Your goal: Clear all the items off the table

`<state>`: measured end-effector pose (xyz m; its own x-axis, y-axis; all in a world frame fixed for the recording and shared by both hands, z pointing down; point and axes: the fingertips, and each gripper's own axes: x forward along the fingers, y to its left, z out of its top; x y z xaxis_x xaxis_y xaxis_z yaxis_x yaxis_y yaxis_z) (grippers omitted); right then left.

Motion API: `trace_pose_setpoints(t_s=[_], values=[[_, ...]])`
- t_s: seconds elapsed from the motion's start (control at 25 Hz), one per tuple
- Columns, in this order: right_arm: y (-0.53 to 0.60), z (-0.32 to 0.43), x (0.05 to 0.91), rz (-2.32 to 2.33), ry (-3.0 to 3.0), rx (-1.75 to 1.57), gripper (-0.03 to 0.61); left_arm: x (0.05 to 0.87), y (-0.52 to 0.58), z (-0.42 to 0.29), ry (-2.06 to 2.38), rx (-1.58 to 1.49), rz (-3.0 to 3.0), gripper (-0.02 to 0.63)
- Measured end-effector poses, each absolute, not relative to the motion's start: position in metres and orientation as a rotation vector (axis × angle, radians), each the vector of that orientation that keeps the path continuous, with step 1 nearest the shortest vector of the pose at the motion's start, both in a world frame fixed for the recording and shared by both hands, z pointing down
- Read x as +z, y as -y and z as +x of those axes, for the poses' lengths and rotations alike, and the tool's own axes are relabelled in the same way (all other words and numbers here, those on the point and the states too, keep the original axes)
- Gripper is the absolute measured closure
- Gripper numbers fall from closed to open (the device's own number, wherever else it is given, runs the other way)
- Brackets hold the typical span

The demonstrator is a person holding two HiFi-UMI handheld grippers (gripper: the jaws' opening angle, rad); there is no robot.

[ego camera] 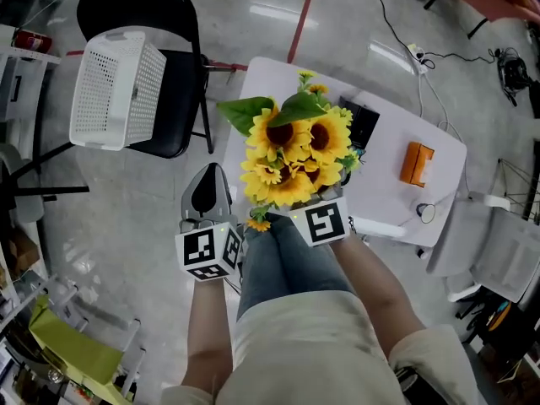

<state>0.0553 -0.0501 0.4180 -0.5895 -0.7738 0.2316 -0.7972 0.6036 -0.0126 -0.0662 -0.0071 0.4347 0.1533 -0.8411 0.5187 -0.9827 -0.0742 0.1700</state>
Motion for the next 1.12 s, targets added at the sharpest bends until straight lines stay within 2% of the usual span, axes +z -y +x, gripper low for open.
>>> trace_pose_setpoints(t_s=[0.76, 1.12], values=[[0.018, 0.016, 0.315, 1.026, 2.803, 0.061, 0.014, 0.322, 0.004, -0.075, 1.807, 0.258, 2.031, 0.604], [0.007, -0.031, 0.300, 0.940, 2.817, 0.027, 0.014, 0.308, -0.004, -0.122, 1.878, 0.235, 1.995, 0.604]])
